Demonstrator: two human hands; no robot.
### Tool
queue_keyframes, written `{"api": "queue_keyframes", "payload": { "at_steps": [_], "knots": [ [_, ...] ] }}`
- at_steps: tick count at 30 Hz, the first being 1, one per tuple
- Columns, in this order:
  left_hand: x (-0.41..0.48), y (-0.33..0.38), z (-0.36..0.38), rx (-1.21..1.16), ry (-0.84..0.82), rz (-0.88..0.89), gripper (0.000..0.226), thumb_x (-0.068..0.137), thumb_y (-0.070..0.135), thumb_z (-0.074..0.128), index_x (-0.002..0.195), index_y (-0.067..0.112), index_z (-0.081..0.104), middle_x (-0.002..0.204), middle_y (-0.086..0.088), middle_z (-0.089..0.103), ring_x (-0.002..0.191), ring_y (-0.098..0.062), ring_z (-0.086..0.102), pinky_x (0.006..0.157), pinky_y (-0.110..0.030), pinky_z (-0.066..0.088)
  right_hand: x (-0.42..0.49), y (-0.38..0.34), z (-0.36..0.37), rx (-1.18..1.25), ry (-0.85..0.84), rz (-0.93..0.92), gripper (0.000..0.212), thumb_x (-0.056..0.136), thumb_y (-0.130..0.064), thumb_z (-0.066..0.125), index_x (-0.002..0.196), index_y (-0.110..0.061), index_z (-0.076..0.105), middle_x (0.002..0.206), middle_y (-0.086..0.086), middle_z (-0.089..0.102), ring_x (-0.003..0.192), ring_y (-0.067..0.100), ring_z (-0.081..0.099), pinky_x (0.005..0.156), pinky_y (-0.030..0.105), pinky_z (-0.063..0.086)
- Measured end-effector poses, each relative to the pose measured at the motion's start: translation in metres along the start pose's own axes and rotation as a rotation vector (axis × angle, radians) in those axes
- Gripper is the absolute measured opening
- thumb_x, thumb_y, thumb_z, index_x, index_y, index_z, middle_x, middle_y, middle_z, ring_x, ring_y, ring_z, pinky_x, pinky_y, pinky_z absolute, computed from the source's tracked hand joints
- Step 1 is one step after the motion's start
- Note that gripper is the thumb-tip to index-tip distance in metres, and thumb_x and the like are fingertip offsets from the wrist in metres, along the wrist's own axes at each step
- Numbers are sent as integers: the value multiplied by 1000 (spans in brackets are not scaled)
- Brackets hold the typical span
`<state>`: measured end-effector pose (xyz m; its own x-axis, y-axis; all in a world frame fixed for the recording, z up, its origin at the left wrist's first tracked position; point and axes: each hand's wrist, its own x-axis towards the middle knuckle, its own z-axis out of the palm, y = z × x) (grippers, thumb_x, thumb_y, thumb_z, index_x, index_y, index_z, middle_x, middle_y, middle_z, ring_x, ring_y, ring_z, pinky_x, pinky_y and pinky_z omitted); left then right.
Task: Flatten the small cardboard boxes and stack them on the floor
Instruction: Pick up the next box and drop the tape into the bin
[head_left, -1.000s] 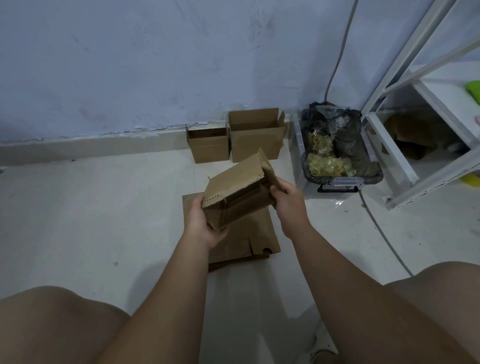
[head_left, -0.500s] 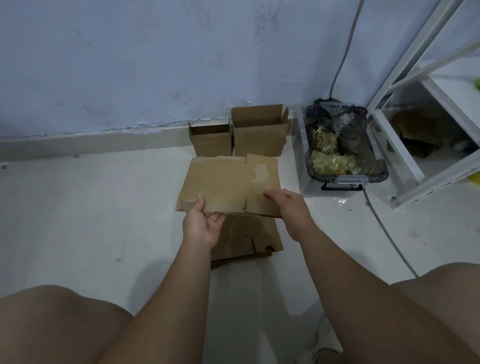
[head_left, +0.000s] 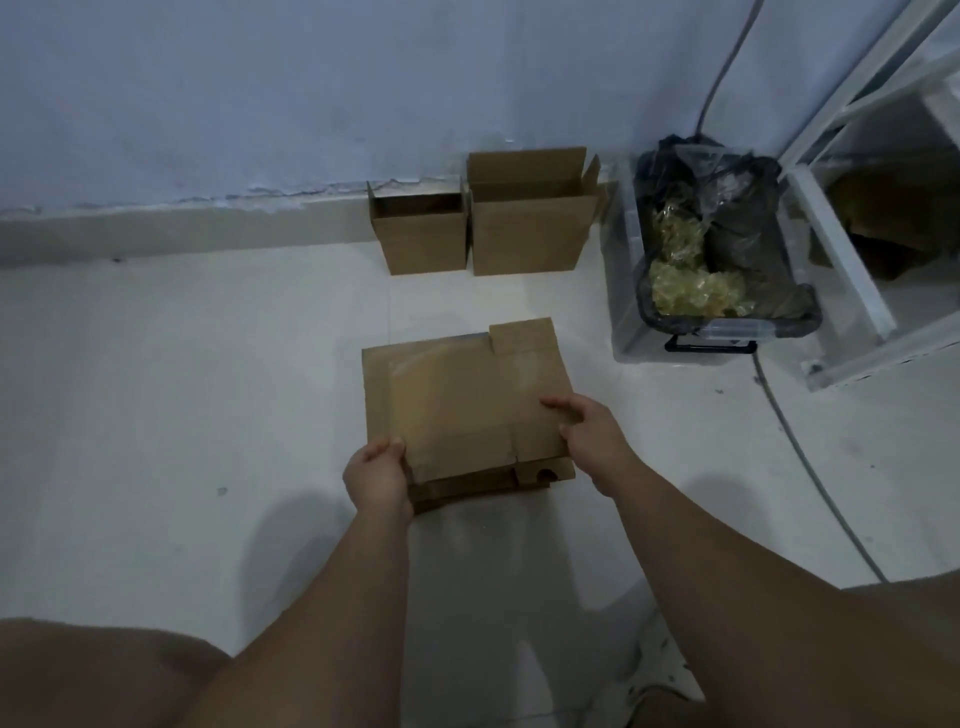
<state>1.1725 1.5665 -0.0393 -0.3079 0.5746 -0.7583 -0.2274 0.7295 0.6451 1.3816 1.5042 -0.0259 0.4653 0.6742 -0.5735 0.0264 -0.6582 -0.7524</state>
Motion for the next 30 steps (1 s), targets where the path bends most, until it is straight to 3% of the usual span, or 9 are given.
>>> {"api": "queue_keyframes", "payload": {
  "at_steps": [5, 9, 11, 14, 17, 20, 25, 27, 30],
  "knots": [
    [22, -6, 15, 466, 71, 320, 9, 88, 16, 62, 94, 21, 58, 87, 3, 62, 69, -8, 55, 56, -12, 38, 24, 20, 8, -344, 77, -111, 44, 94, 5, 39, 125, -18, 61, 134, 10, 51, 114, 26, 54, 88, 21, 45],
    [39, -15, 21, 661, 58, 448, 26, 92, 13, 53, 112, 27, 47, 107, -4, 61, 78, -16, 53, 65, -23, 38, 39, 38, 18, -483, -31, -126, 50, 95, 3, 38, 137, -22, 51, 138, 11, 33, 103, 17, 47, 86, 10, 38],
    [48, -24, 22, 871, 22, 483, 40, 91, 13, 48, 128, 28, 43, 118, -10, 57, 94, -24, 54, 78, -32, 43, 45, 46, 21, -530, -104, -118, 56, 94, 4, 39, 141, -25, 45, 145, 11, 21, 111, 20, 44, 93, 17, 41],
    [49, -38, 25, 1352, -81, 538, 45, 91, 28, 48, 135, 40, 44, 145, -11, 31, 130, -32, 30, 104, -42, 32, 52, 52, 26, -682, -221, -108, 66, 92, 2, 44, 147, -33, 33, 152, 12, 8, 128, 30, 40, 105, 32, 42],
    [48, -54, 30, 1497, -298, 519, 57, 94, 30, 48, 148, 30, 27, 158, -10, 7, 141, -33, 13, 113, -41, 22, 57, 56, 34, -843, -286, -47, 73, 90, -4, 49, 148, -41, 24, 156, 12, -2, 137, 36, 26, 110, 39, 35],
    [49, -63, 36, 1590, -323, 427, 64, 96, 25, 45, 151, 26, 12, 158, -10, -9, 144, -34, 2, 115, -45, 21, 54, 63, 41, -1074, -233, -106, 71, 90, -10, 48, 149, -41, 21, 159, 7, -9, 144, 35, 2, 116, 48, 20],
    [52, -42, 64, 1686, -235, 438, 44, 90, 16, 47, 133, 8, 44, 141, -16, 29, 124, -33, 35, 100, -43, 37, 61, 54, 57, -1187, -277, -104, 67, 92, -15, 44, 152, -23, 17, 161, 4, 3, 148, 25, 4, 118, 47, 6],
    [62, -24, 85, 1740, -224, 466, 40, 90, 22, 46, 127, 6, 48, 130, -12, 44, 116, -28, 44, 89, -38, 39, 65, 47, 58, -1139, -298, -88, 65, 92, -23, 47, 151, -22, 21, 158, 9, 14, 141, 29, 25, 113, 45, 23],
    [74, 8, 115, 1807, -295, 538, 26, 91, 19, 43, 111, 11, 58, 109, -6, 61, 93, -22, 57, 71, -31, 41, 67, 40, 57, -1036, -395, -63, 79, 90, -40, 53, 149, -46, 0, 155, 16, 16, 130, 34, 42, 95, 43, 44]
  ]
}}
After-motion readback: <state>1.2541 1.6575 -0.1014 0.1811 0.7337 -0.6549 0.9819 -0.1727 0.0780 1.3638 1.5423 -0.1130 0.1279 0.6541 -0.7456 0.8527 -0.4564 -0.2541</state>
